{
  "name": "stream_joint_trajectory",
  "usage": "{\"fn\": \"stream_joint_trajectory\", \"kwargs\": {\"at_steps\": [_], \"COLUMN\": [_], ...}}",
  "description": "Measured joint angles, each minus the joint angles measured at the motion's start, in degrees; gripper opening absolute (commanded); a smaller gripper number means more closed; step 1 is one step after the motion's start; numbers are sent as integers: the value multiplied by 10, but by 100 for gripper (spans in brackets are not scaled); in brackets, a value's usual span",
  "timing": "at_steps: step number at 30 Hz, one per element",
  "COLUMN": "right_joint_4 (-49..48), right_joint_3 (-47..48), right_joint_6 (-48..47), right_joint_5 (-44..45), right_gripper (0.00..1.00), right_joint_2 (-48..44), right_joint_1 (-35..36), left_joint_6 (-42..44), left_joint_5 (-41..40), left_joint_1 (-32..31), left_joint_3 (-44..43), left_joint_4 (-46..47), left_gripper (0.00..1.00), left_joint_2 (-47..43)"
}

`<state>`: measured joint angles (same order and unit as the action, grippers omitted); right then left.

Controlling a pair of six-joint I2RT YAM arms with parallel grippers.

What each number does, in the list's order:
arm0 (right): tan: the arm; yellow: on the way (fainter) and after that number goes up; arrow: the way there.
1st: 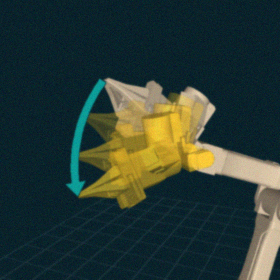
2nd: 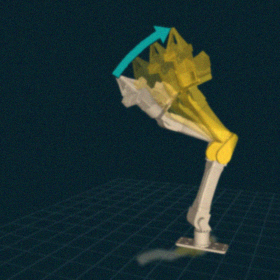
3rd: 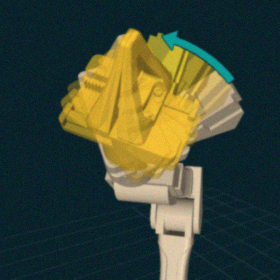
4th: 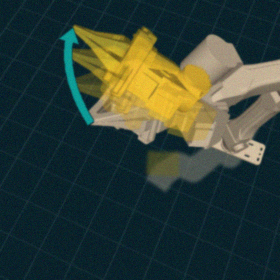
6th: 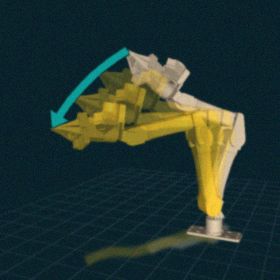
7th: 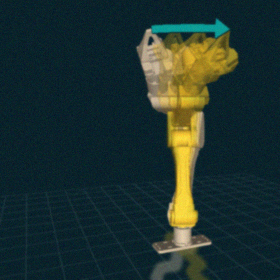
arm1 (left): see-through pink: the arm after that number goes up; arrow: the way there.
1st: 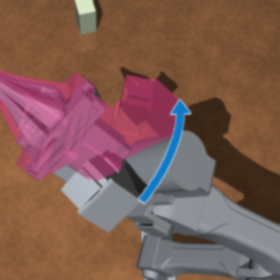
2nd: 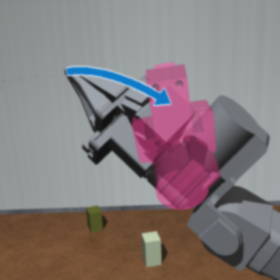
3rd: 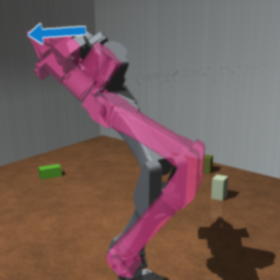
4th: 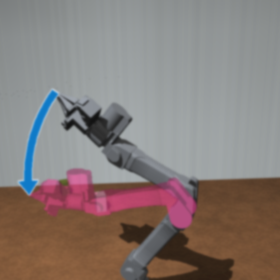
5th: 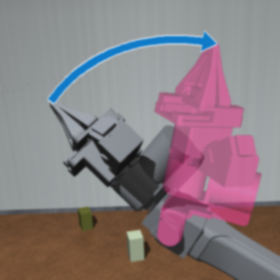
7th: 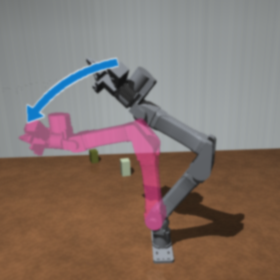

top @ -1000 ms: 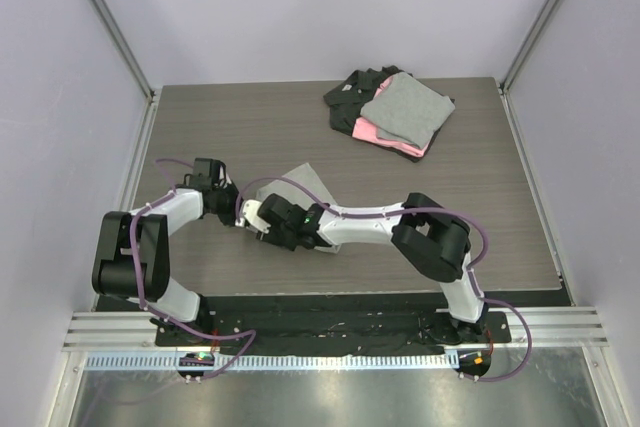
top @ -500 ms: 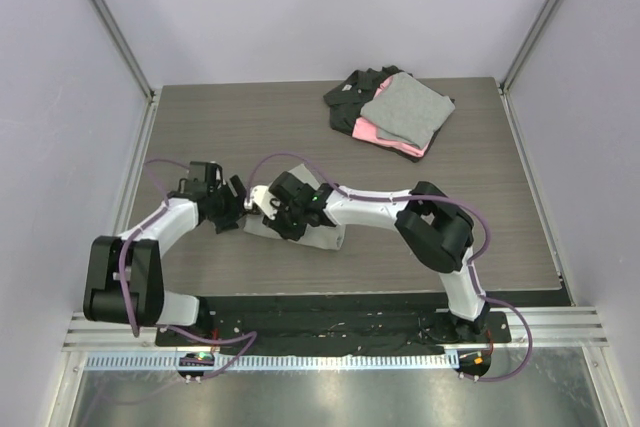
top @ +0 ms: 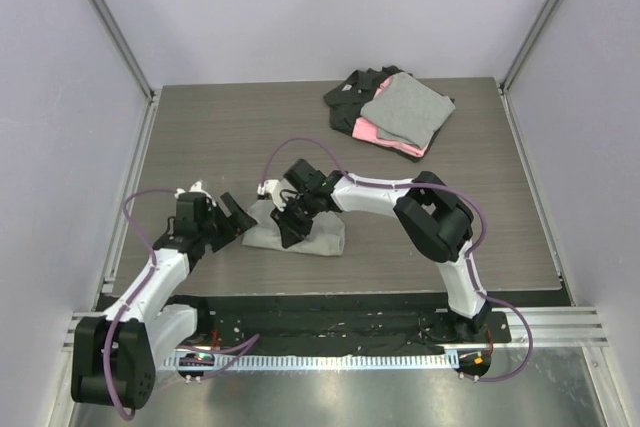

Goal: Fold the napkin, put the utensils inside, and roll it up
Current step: Roll the napkin with the utensil

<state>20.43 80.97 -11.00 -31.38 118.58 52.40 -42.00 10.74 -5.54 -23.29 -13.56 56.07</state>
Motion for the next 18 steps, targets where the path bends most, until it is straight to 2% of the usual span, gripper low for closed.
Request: {"fn": "stream_joint_trajectory", "kwargs": {"at_steps": [4,12,18], "right_joint_4": [4,17,25], "right_joint_3": [11,31,42], "right_joint_6": [11,24,28], "right_joint_5": [-49,-107,-130], "right_gripper": [19,18,18], "right_joint_2": [16,43,55], "right_joint_1": [-19,-39,-45], "left_joint_6": [-13,-15,-13], "left_joint_5": [23,23,23], "left_joint_1": [0,0,0], "left_joint_3": [34,40,40], "left_joint_4": [22,50,66], "left_gripper": [71,61,46], "left_joint_2": [-20,-12,18]}}
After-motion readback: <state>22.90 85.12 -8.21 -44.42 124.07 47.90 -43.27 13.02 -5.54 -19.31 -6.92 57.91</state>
